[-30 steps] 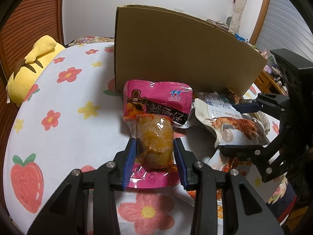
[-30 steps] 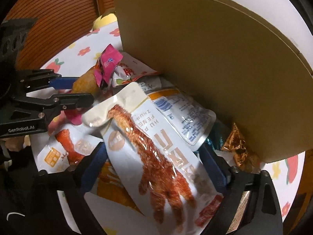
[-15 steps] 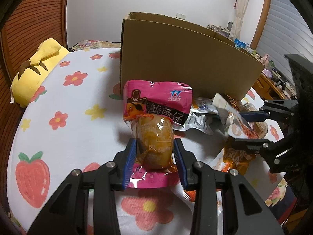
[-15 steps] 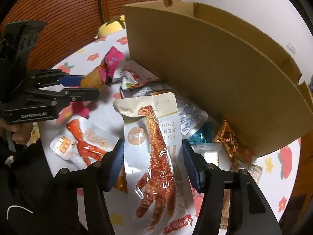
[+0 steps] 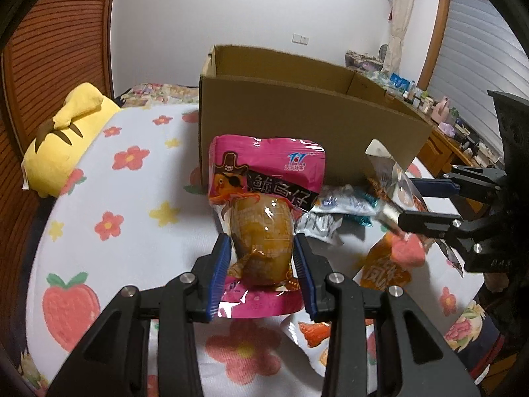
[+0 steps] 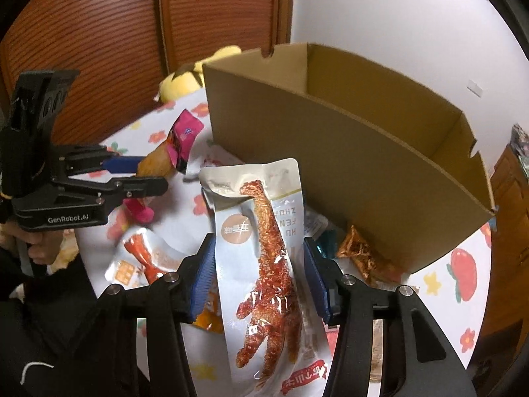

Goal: Organize snacks
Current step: 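Lift both held packets and carry them over the open cardboard box, then open both grippers to drop the packets into the box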

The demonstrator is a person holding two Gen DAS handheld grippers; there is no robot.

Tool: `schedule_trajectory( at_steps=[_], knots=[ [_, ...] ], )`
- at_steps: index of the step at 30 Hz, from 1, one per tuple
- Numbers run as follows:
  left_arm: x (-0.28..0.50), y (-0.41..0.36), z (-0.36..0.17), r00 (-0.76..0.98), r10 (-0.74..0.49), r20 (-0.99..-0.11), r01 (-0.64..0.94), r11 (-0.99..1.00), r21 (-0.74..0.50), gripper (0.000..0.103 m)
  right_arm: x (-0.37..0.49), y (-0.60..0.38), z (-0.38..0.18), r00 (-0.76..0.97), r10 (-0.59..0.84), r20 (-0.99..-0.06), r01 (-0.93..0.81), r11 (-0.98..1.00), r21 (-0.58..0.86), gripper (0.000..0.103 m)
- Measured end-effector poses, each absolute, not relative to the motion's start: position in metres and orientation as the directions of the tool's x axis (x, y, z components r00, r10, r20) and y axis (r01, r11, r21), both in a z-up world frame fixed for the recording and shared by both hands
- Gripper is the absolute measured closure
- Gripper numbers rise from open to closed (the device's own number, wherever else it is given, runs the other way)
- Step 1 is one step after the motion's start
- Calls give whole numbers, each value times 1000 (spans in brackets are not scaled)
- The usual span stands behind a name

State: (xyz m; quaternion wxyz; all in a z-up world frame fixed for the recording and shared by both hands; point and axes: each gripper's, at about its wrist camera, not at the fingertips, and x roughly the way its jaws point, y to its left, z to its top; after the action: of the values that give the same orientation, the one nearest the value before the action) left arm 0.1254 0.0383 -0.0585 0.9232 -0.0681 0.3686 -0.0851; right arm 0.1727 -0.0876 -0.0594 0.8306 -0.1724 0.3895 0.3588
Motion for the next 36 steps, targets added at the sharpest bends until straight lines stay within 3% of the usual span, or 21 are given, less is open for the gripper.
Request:
schedule_trajectory(
  at_steps=[18, 36],
  knots=[
    [149, 32, 20, 773, -243, -586, 197, 970, -143, 66, 217, -111, 32, 619, 515, -593, -654, 756, -27, 50],
    [234, 31, 41, 763, -224, -606, 196, 974, -114, 65, 319, -104, 30, 671, 414, -615, -566, 822, -64, 49]
  ],
)
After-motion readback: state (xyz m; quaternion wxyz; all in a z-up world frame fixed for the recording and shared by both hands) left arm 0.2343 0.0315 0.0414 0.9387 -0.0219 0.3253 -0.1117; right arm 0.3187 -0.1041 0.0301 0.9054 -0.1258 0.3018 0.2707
